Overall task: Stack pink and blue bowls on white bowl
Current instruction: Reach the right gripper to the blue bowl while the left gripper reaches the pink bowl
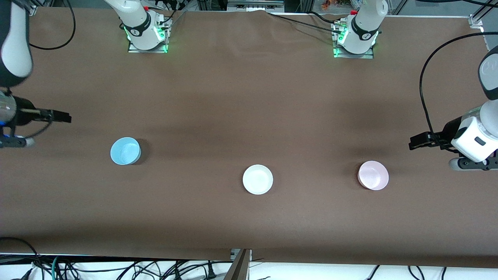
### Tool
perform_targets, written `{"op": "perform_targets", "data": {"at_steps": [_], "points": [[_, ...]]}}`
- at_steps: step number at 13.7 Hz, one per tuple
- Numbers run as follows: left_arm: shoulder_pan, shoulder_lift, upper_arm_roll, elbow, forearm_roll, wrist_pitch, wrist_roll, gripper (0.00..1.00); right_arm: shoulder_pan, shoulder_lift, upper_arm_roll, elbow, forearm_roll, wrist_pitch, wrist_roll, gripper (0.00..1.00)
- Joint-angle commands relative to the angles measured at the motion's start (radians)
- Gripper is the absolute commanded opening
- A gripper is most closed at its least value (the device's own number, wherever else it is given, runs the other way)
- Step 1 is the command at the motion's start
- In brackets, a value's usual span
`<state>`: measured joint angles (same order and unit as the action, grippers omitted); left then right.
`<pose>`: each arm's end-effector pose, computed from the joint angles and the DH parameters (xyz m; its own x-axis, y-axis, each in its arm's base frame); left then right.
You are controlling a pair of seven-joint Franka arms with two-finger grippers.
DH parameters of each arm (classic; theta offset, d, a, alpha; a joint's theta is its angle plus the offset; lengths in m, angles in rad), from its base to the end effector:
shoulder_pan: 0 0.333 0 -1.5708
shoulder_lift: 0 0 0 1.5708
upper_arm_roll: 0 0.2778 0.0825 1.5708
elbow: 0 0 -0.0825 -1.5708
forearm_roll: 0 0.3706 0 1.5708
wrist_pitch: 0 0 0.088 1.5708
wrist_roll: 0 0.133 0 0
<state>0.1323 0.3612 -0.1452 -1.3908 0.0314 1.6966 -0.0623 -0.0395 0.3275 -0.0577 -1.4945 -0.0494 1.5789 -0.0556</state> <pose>0.6349 0.0071 0.4423 0.9972 0.0520 -0.0528 0.0530 -0.9985 0.0170 0.5972 -0.0616 0.4076 0.9691 -0.0399 -0.2435 -0.0278 -0.9982 0.0529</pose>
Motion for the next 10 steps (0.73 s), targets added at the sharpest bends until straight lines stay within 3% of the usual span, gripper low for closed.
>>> {"op": "perform_targets", "data": {"at_steps": [1, 6, 10], "points": [[0.004, 0.028, -0.005, -0.005, 0.030, 0.032, 0.015, 1.00, -0.002, 0.106, 0.006, -0.007, 0.016, 0.106, -0.020, 1.00], [0.007, 0.077, -0.007, -0.005, 0.028, 0.064, 0.015, 1.00, -0.002, 0.133, 0.012, -0.194, 0.035, 0.385, -0.023, 1.00], [0.009, 0.084, -0.005, -0.100, 0.031, 0.197, 0.057, 1.00, -0.007, 0.159, 0.012, -0.260, 0.101, 0.484, -0.052, 1.00]]}}
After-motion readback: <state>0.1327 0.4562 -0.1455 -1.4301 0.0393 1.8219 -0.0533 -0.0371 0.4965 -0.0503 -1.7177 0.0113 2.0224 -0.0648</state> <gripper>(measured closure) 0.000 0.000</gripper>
